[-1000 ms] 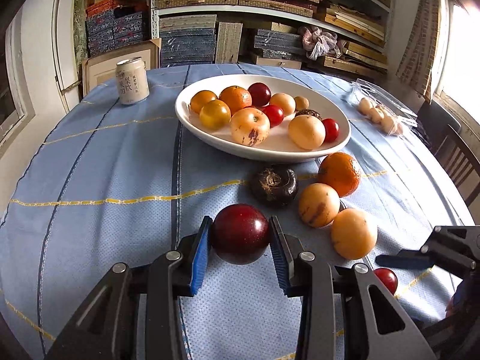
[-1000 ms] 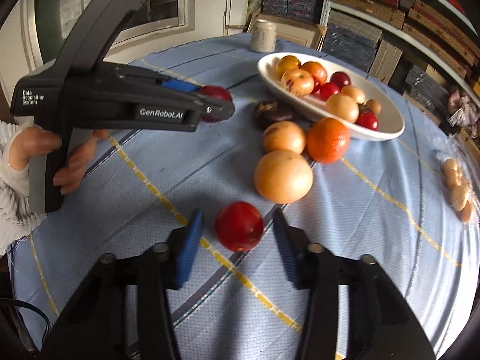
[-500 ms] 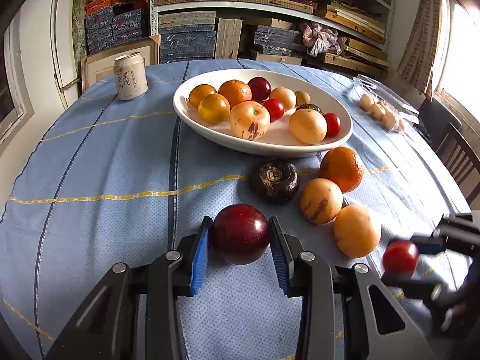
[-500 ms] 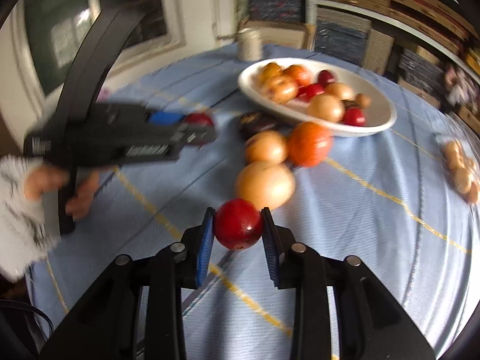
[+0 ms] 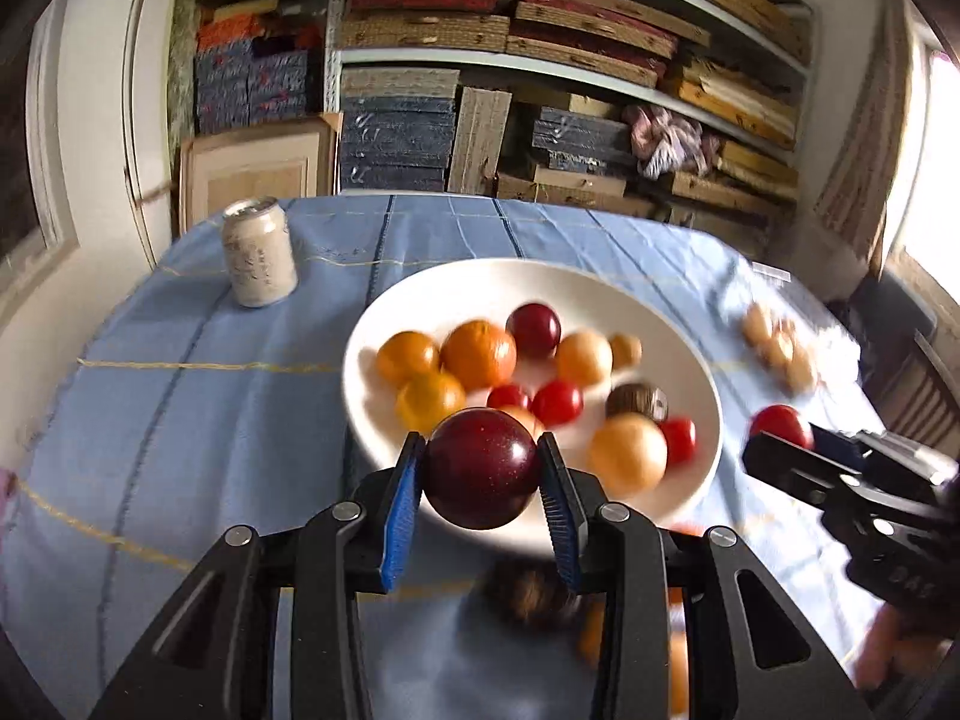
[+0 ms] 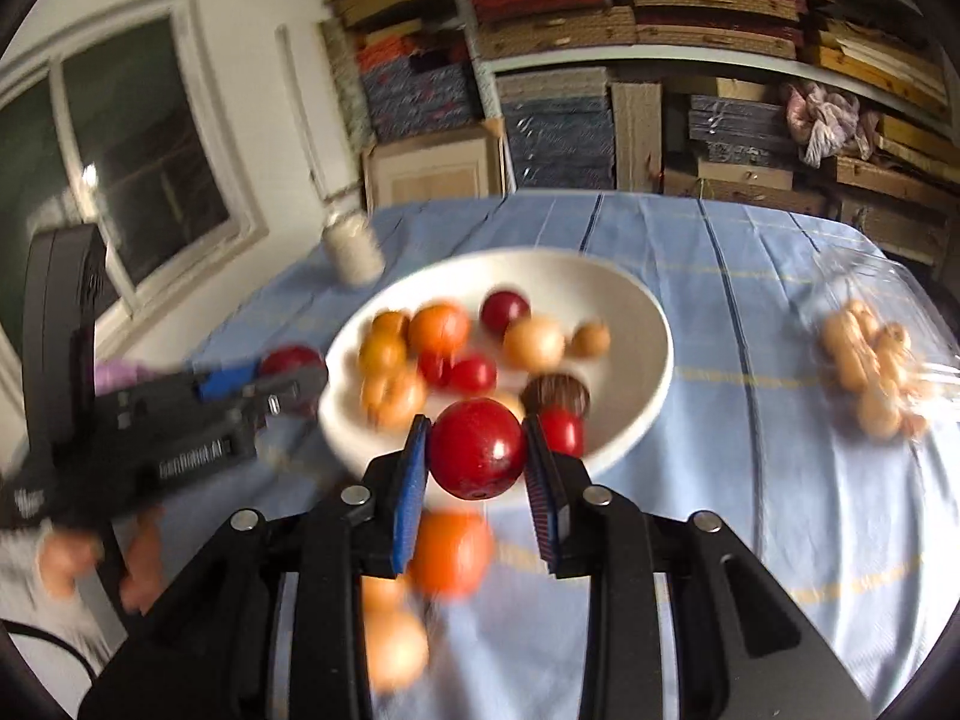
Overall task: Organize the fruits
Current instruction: 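Lower both red fruits onto the white plate and open both tools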
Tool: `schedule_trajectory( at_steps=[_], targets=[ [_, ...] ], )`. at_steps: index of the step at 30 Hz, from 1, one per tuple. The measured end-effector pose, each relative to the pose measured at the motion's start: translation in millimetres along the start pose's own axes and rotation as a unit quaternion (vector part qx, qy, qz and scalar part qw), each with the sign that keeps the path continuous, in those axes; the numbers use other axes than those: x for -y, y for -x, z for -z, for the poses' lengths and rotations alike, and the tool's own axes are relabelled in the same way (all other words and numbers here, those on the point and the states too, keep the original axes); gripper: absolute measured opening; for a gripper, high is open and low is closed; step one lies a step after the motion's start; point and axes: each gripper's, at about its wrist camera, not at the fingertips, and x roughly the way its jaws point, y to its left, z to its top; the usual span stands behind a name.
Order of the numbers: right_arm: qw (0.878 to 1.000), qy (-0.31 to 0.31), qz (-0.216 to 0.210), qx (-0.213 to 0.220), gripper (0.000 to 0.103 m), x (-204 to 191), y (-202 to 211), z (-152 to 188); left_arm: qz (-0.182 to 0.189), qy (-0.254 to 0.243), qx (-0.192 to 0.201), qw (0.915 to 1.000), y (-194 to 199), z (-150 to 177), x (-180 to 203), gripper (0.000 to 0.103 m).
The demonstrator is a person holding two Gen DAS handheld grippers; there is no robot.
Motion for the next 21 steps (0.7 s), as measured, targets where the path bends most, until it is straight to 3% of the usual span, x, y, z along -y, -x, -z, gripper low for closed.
schedule_trajectory(
  at_steps=[5, 13, 21],
  targets=[
    [1.0, -0.008, 0.004, 0.007, 0.03, 6, -27, -15, 0.002, 0.03, -0.005, 0.9995, -22, -13, -10, 0.038],
    [1.0, 0.001, 0.013, -0.007, 0.03, 16, -53, -21, -0.032, 0.0, -0.008, 0.9995, -43, -11, -6, 0.038],
    [1.0, 0.005, 0.019, -0.006, 0.03, 17, -59, -18, -0.035, 0.009, -0.003, 0.9993, -43, -11, -10, 0.038]
  ],
)
